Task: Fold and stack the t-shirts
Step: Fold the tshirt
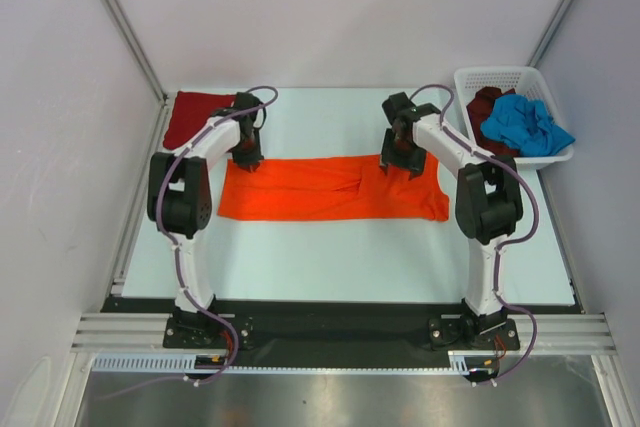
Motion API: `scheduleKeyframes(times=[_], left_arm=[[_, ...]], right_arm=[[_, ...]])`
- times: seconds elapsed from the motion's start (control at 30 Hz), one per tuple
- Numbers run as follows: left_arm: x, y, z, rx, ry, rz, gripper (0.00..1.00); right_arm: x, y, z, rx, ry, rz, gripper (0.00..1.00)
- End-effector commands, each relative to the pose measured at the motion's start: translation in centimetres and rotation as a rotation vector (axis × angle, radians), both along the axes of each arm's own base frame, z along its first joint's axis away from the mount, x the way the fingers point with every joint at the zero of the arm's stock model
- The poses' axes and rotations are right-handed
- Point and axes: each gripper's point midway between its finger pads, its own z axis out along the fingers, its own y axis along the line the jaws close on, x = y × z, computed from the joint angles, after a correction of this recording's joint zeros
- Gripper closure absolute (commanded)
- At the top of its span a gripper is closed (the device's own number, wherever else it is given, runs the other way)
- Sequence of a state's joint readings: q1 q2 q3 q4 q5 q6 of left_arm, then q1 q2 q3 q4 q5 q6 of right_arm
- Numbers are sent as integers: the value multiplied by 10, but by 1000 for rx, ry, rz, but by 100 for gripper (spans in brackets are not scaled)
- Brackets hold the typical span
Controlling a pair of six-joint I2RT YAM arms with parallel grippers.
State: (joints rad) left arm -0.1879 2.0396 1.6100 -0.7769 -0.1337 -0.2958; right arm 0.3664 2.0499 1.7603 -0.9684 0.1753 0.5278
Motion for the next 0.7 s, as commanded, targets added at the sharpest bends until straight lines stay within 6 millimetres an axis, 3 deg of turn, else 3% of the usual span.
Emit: scheduleKeyframes(times=[0.0, 0.17, 0.3, 0.43, 0.6, 0.67], left_arm=[[16, 8, 6, 80, -21, -14, 82], [1, 22, -17, 159, 65, 6, 82], [-29, 40, -37, 246, 166, 34, 82], [-57, 54, -51, 287, 235, 83, 81], [-94, 55, -61, 232, 304, 134, 80], [-103, 54, -59, 216, 299, 170, 79]], right_arm=[[1, 2, -18, 26, -17, -54, 33], [-9, -1, -51, 15, 27, -49, 33], [-7, -1, -66, -3, 33, -27, 33], [11, 2, -69, -10, 20, 15, 33], [34, 5, -78, -44, 22, 113, 33], [51, 16, -73, -12, -22, 165, 33]])
